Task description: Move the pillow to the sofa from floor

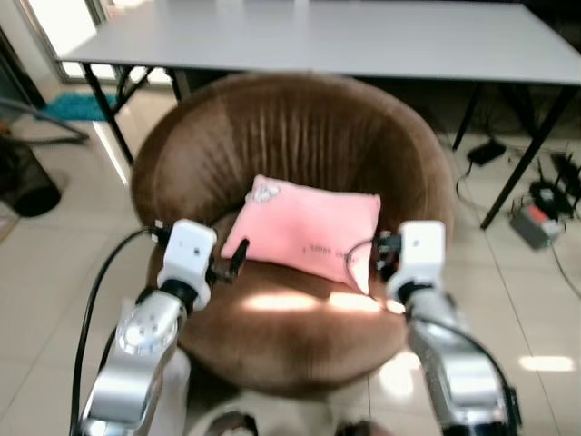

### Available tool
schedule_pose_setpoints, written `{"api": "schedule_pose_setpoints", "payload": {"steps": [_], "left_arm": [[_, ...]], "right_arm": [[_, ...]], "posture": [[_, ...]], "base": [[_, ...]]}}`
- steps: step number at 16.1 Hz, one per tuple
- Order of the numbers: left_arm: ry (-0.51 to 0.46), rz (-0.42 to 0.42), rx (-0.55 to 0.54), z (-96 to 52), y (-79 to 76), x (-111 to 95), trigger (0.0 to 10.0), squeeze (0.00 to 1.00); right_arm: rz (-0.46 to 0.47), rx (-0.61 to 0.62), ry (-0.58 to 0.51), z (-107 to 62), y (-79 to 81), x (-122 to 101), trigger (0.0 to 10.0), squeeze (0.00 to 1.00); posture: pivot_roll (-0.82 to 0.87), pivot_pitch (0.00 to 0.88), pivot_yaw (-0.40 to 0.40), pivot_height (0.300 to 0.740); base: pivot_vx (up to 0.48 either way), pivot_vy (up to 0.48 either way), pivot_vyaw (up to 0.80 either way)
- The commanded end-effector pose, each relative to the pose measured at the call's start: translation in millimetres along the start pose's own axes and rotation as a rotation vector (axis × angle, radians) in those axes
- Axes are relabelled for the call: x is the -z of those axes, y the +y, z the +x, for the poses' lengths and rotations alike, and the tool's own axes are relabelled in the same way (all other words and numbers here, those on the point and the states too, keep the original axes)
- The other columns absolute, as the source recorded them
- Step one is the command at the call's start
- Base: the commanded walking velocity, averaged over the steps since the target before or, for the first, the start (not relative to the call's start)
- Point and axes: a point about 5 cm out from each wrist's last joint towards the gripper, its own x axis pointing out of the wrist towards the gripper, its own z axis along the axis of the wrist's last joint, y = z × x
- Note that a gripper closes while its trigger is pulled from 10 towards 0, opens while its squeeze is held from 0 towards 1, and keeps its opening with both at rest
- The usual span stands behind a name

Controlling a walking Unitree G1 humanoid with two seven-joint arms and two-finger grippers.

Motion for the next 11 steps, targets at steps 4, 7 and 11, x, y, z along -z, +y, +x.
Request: {"api": "schedule_pose_setpoints", "payload": {"steps": [4, 7, 11], "left_arm": [[-0.027, 0.012, -0.031, -1.2, 4.5, -1.8, 10.0, 0.0], [-0.059, -0.007, -0.045, -2.3, 7.5, -5.1, 10.0, 0.0], [-0.053, -0.013, -0.052, -2.5, 9.1, -2.7, 10.0, 0.0]], "right_arm": [[-0.038, 0.001, 0.005, -3.3, -3.0, -5.3, 10.0, 0.0], [-0.042, -0.026, 0.002, -5.8, -1.4, -5.3, 10.0, 0.0], [0.009, -0.024, 0.019, -3.8, -5.2, -4.6, 10.0, 0.0]], "posture": [[0.01, 0.011, 0.029, 0.74], [0.01, 0.013, 0.029, 0.74], [0.01, 0.018, 0.016, 0.74]], "base": [[-0.206, 0.0, 0.0], [0.0, 0.0, 0.0], [0.0, 0.339, 0.0]]}}
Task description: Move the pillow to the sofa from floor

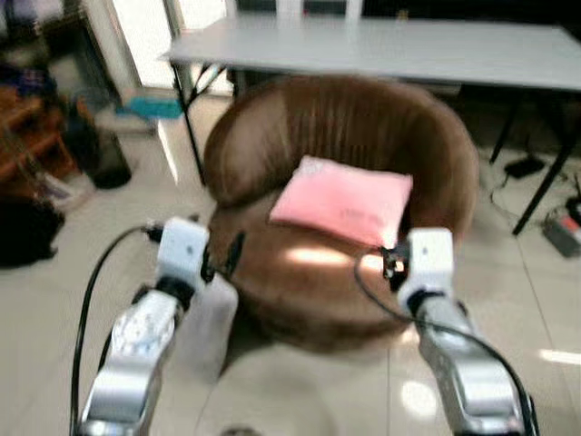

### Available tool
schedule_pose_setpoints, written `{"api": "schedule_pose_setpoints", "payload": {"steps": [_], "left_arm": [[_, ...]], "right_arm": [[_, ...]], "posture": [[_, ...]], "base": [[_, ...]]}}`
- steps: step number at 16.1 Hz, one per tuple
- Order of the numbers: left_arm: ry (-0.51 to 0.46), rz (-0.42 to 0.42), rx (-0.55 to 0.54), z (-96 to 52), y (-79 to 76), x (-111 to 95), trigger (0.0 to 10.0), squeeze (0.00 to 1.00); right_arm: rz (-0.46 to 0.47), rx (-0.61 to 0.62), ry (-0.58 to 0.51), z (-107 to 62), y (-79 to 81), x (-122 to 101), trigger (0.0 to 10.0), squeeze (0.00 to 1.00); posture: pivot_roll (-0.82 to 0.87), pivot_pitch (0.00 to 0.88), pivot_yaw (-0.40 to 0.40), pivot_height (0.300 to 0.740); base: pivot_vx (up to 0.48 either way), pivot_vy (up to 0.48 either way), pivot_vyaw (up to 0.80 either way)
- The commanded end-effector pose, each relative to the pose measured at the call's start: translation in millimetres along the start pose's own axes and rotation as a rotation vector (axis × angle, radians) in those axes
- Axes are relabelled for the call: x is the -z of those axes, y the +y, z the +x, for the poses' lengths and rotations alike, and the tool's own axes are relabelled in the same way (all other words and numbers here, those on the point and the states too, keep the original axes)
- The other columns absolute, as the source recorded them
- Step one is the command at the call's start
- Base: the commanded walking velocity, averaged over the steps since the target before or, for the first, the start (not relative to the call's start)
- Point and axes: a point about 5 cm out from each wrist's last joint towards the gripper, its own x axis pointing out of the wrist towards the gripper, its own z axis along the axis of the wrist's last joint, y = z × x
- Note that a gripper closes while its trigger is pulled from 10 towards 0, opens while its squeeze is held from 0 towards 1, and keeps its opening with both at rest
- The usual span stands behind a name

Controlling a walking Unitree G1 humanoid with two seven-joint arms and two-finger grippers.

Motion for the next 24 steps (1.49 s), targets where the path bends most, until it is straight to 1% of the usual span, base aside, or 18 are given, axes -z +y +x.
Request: {"api": "schedule_pose_setpoints", "payload": {"steps": [1, 14, 16, 19, 24], "left_arm": [[0.0, 0.011, -0.021, 0.4, 5.4, 0.3, 10.0, 0.0], [0.013, 0.026, -0.049, 0.8, 10.6, 6.4, 10.0, 0.0], [0.013, 0.025, -0.048, 1.3, 10.2, 7.2, 10.0, 0.0], [0.014, 0.023, -0.042, 1.1, 7.8, 8.2, 10.0, 0.0], [0.015, 0.021, -0.041, 1.2, 8.1, 8.4, 10.0, 0.0]], "right_arm": [[0.014, -0.019, -0.013, 2.6, 3.7, -5.9, 10.0, 0.0], [0.016, -0.03, 0.009, 6.2, 1.9, -4.5, 10.0, 0.0], [0.003, -0.034, 0.019, 7.1, 2.5, -3.2, 10.0, 0.0], [0.002, -0.035, 0.02, 7.1, 2.0, -3.1, 10.0, 0.0], [0.004, -0.032, 0.024, 7.0, 1.9, -2.4, 10.0, 0.0]], "posture": [[0.01, 0.019, 0.013, 0.74], [0.01, 0.021, 0.001, 0.74], [0.01, 0.021, 0.0, 0.74], [0.01, 0.022, -0.001, 0.74], [0.01, 0.023, -0.001, 0.74]], "base": [[0.0, 0.48, -0.58], [0.0, 0.48, -0.65], [0.0, 0.48, 0.0], [0.0, 0.48, 0.0], [0.0, 0.48, 0.0]]}}
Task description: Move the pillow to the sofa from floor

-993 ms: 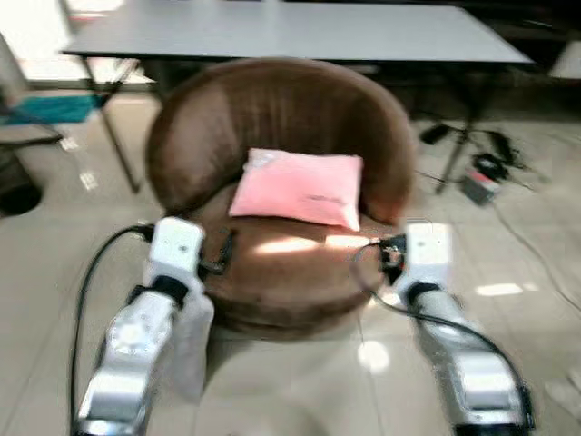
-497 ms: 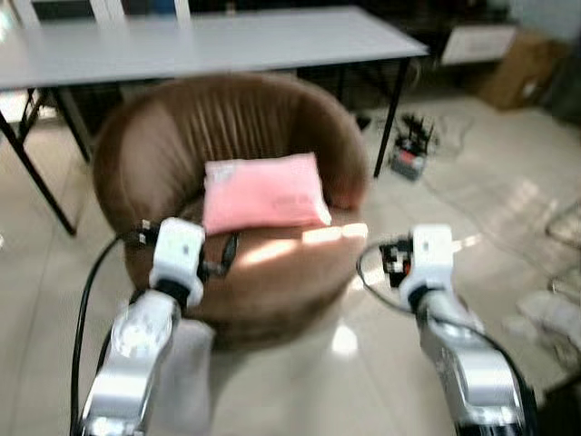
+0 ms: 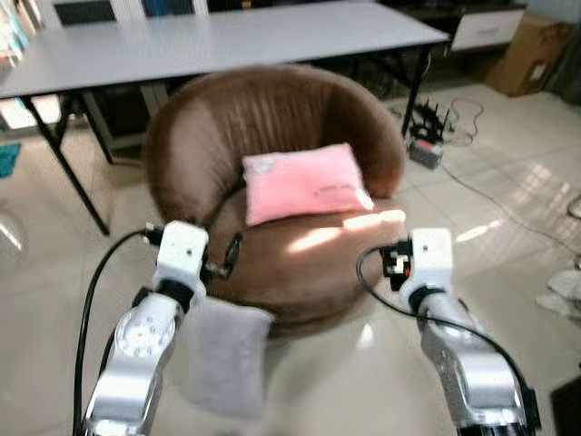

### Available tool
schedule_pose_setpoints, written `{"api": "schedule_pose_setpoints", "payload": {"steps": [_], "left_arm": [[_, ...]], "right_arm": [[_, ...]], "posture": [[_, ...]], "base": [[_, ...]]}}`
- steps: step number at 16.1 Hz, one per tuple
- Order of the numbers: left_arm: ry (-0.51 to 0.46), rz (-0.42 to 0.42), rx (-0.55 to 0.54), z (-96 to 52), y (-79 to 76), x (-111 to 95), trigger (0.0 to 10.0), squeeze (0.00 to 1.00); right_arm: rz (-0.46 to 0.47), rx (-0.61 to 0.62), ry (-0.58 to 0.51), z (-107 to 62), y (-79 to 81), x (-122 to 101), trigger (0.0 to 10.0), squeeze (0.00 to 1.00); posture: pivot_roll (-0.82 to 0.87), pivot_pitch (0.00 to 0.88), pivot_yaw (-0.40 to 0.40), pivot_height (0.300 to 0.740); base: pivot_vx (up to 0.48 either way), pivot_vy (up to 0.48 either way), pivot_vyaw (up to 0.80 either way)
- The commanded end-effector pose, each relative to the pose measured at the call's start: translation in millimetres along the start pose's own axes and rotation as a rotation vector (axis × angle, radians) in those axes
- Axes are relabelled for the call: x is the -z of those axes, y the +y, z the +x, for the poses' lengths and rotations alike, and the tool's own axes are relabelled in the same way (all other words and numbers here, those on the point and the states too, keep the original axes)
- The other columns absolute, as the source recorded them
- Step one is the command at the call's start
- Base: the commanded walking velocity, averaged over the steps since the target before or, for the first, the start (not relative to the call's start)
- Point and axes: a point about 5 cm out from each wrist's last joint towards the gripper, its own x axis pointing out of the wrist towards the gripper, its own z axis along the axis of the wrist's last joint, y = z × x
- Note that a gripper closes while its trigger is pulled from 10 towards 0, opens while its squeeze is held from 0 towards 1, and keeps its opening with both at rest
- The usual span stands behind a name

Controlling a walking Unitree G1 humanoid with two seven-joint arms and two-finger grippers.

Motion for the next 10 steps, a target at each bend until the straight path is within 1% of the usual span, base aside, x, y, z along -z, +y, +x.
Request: {"api": "schedule_pose_setpoints", "payload": {"steps": [1, 2, 10], "left_arm": [[0.007, 0.01, -0.017, -1.6, 5.2, 0.9, 10.0, 0.0], [0.006, 0.011, -0.016, -1.4, 5.1, 0.7, 10.0, 0.0], [0.006, 0.017, -0.012, 0.9, 5.9, 0.0, 10.0, 0.0]], "right_arm": [[0.005, -0.013, -0.008, 1.1, 5.2, -3.6, 10.0, 0.0], [0.006, -0.013, -0.007, 1.2, 5.0, -3.4, 10.0, 0.0], [0.02, -0.013, -0.004, 1.8, 5.5, -2.9, 10.0, 0.0]], "posture": [[0.01, 0.023, 0.001, 0.74], [0.01, 0.024, 0.001, 0.74], [0.01, 0.022, 0.006, 0.74]], "base": [[0.0, 0.48, 0.0], [0.0, 0.48, 0.0], [0.0, 0.48, -0.79]]}}
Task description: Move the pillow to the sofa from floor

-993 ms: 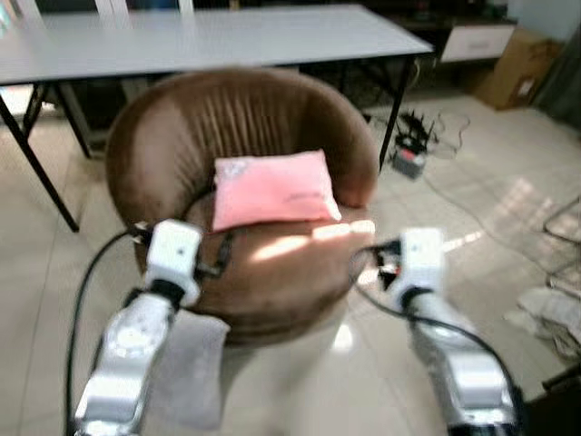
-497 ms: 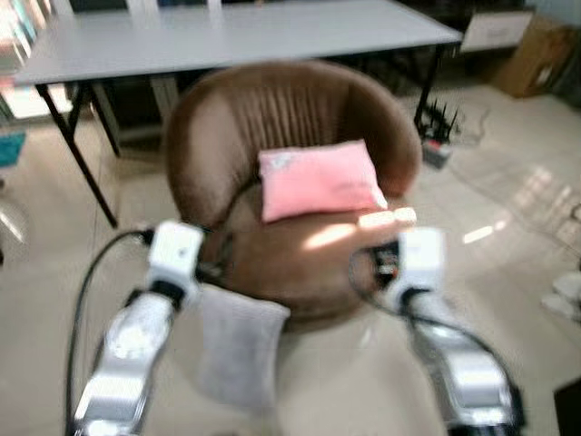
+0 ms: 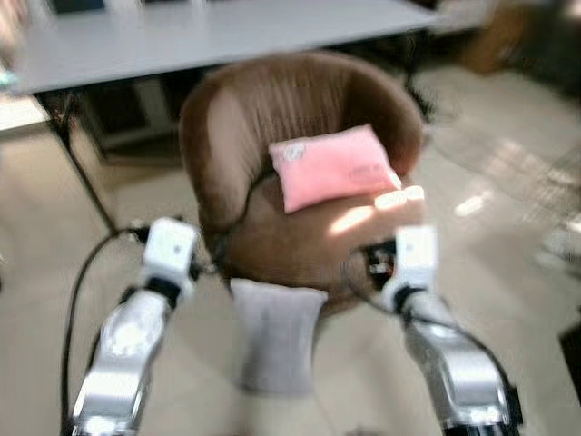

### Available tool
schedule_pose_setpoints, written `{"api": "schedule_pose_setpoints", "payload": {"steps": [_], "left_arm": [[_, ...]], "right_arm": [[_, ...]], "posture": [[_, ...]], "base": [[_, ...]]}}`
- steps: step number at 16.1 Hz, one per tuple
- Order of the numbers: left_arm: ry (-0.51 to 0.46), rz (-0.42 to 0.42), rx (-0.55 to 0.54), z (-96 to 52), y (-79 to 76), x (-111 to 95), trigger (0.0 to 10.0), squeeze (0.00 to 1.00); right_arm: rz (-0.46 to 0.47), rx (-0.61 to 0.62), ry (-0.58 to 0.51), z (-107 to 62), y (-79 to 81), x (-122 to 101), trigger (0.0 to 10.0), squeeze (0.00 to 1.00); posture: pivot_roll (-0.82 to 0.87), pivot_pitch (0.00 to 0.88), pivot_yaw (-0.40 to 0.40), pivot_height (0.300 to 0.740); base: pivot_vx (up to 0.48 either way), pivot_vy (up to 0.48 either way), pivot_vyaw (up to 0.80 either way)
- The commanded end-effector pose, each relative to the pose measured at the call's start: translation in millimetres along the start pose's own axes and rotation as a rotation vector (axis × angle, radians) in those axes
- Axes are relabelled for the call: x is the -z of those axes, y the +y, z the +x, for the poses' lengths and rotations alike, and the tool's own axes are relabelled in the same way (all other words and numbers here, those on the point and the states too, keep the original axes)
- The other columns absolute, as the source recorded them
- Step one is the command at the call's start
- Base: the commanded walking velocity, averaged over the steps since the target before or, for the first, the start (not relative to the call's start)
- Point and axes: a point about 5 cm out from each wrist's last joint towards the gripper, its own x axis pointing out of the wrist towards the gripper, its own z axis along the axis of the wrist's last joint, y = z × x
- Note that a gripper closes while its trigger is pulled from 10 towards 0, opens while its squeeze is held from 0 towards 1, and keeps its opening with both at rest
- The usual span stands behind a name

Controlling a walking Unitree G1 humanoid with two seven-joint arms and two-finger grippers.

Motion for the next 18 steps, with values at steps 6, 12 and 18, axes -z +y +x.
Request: {"api": "schedule_pose_setpoints", "payload": {"steps": [6, 12, 18], "left_arm": [[-0.012, 0.004, 0.027, 4.9, -5.4, -3.4, 10.0, 0.0], [-0.014, 0.006, 0.041, 6.4, -7.7, -3.2, 10.0, 0.0], [-0.018, 0.007, 0.053, 8.1, -9.5, -3.1, 10.0, 0.0]], "right_arm": [[0.0, 0.041, -0.006, 0.4, -10.3, -1.4, 10.0, 0.0], [0.0, 0.05, -0.002, 0.9, -11.6, 0.9, 10.0, 0.0], [0.002, 0.058, 0.003, 1.7, -12.1, 3.2, 10.0, 0.0]], "posture": [[0.01, 0.019, 0.01, 0.74], [0.01, 0.004, 0.015, 0.74], [0.01, 0.0, 0.02, 0.74]], "base": [[0.0, 0.48, -0.8], [0.0, 0.48, -0.8], [0.0, 0.48, -0.8]]}}
